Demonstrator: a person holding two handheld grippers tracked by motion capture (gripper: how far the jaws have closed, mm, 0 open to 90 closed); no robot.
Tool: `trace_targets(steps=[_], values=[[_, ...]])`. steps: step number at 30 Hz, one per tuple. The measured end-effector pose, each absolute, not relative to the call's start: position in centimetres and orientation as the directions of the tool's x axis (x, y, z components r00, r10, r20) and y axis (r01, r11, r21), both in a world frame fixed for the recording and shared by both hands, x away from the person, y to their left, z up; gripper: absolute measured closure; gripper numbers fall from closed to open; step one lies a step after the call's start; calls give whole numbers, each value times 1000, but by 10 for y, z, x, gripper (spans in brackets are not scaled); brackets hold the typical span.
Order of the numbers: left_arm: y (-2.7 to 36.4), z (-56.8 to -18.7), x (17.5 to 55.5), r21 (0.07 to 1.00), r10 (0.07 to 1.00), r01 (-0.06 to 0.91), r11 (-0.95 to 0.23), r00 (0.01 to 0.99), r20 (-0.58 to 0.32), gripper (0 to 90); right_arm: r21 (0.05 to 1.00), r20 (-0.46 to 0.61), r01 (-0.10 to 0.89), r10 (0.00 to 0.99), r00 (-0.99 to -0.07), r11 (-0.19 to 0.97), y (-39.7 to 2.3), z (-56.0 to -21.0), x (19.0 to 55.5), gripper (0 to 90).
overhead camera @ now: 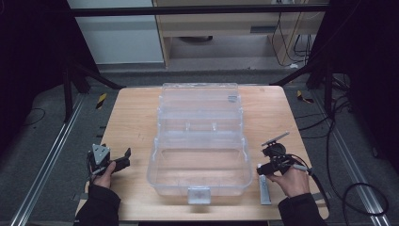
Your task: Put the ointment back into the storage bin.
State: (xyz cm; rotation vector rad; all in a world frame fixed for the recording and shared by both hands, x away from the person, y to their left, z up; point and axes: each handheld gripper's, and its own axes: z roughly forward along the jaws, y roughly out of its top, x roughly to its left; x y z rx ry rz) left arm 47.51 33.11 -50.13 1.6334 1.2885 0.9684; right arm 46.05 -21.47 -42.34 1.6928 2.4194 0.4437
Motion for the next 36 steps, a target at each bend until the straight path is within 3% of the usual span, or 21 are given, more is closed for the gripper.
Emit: trace_targets(steps=[36], values=[[331,-501,475,927,981,348,-136,180,76,16,213,77,946,961,-265,243,-210,-460,469,611]])
